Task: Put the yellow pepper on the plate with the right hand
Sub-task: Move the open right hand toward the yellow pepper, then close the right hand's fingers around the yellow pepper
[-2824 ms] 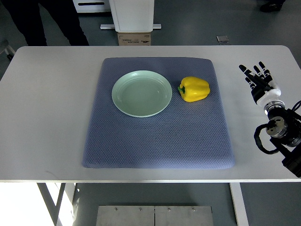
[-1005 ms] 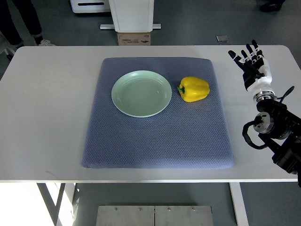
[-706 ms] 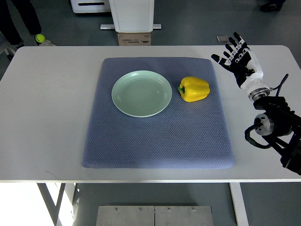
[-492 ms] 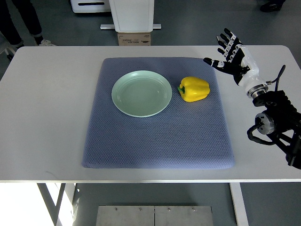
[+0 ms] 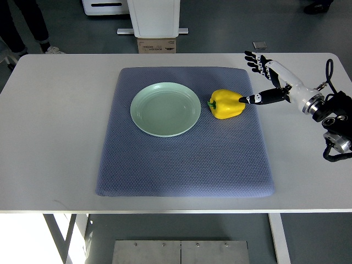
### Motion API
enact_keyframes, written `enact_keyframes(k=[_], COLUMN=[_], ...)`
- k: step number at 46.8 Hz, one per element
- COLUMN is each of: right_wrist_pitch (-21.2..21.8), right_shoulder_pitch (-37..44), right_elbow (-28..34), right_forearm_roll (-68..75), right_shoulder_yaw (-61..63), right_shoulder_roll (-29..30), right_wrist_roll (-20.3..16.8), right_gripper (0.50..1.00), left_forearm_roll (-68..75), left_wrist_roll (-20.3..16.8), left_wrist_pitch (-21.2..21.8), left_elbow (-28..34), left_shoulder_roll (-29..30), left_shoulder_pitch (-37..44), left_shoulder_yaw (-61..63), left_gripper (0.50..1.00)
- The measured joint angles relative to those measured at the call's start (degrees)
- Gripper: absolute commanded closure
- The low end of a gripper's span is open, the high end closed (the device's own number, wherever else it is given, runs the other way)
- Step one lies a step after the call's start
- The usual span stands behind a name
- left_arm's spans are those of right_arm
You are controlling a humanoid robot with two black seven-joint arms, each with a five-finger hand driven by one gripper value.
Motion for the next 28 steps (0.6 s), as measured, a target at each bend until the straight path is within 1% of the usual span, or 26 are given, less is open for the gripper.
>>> enact_keyframes(k=[4, 12, 18, 28], right_wrist_pitch=[-0.73, -4.15, -4.46, -4.49], right_shoulder_pitch=[1.84, 4.36, 6.48, 9.0], right_elbow=[-0.22, -0.49, -2.12, -8.1], right_forearm_roll=[-1.91, -2.74, -2.81, -2.85], right_shoulder_yaw=[-3.89, -9.72, -13.21, -20.07], right_shoulder_roll=[0.06, 0.66, 2.33, 6.91], right_wrist_roll=[-0.01, -0.02, -0.05, -0.04], right_gripper=[0.507, 0.507, 0.507, 0.507], left_forearm_roll=[0.0, -0.01, -0.03, -0.02], left_wrist_roll=[0.0, 0.0, 0.0, 0.0], left_wrist_pitch=[0.0, 0.0, 0.0, 0.0], left_elbow=[-0.01, -0.01, -0.01, -0.02], left_shoulder_roll=[0.0, 0.0, 0.0, 0.0], left_shoulder_pitch=[0.01, 0.01, 0.0, 0.02], left_shoulder_yaw=[0.01, 0.0, 0.0, 0.01], left_gripper=[0.5, 0.5, 0.5, 0.5])
